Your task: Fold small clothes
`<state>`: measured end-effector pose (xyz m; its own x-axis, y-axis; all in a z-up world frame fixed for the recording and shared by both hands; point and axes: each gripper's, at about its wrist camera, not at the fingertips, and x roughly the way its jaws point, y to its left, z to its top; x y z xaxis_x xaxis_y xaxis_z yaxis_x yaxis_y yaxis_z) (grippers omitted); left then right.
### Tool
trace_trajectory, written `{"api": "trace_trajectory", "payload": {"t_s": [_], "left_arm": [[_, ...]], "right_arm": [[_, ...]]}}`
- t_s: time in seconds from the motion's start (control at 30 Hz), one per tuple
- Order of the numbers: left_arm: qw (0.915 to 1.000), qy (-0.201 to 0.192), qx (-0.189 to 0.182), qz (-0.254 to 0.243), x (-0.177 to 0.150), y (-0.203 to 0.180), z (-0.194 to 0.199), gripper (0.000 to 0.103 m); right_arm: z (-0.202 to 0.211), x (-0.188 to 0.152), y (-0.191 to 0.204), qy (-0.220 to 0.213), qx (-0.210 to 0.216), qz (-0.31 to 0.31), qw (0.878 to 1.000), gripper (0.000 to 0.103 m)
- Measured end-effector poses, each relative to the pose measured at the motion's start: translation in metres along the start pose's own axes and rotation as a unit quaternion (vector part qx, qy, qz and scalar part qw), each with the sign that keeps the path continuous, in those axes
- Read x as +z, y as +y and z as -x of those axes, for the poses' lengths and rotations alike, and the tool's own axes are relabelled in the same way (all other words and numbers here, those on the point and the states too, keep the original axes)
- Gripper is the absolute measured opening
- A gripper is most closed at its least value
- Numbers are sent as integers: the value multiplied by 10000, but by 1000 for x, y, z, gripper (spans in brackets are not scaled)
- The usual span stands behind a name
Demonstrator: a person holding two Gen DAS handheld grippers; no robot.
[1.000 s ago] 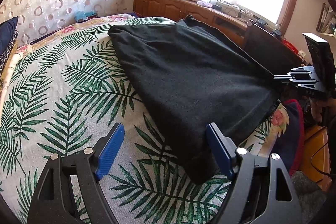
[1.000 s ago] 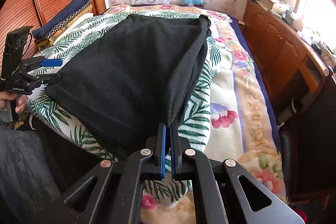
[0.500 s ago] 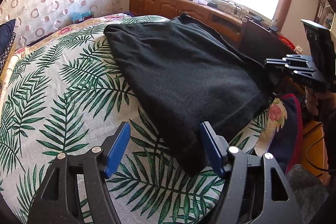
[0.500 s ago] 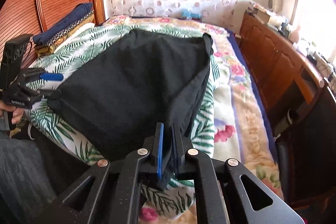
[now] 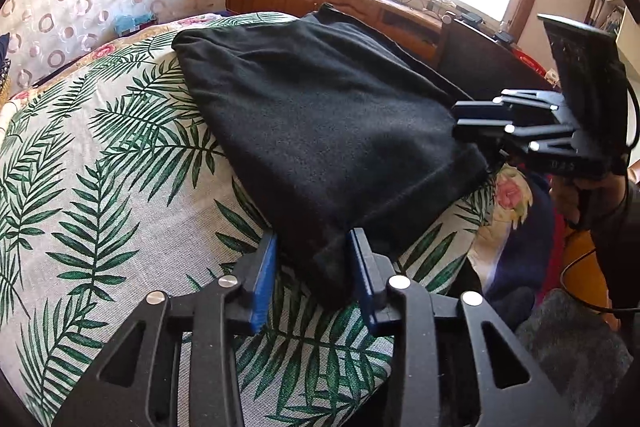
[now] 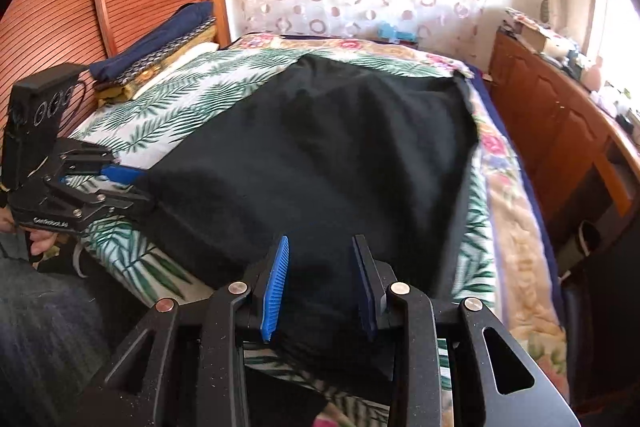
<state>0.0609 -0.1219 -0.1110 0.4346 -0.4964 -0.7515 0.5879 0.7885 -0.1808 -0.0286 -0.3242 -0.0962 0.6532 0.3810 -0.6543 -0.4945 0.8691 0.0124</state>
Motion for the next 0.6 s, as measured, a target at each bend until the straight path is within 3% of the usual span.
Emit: {"api": "trace_trajectory", "payload": {"t_s": [0.1,0.37,0.43,0.6], "left_arm": [[9998,-48,-199,70,3,0,4,7],[9973,-631,-328,180,46,-8,32,6],[9965,-765,-284,164,56,-9,36,6],[9953,-920,-200,215,74,-4,37,6]], "right_arm": [[-3,1,6,-7,90,95,9999,33],[3,2,12,-158,343,247,9990,43],[1,0,14,-151,355,237,9990,58],[-5,-5,17,29,201,367,9991,60]]}}
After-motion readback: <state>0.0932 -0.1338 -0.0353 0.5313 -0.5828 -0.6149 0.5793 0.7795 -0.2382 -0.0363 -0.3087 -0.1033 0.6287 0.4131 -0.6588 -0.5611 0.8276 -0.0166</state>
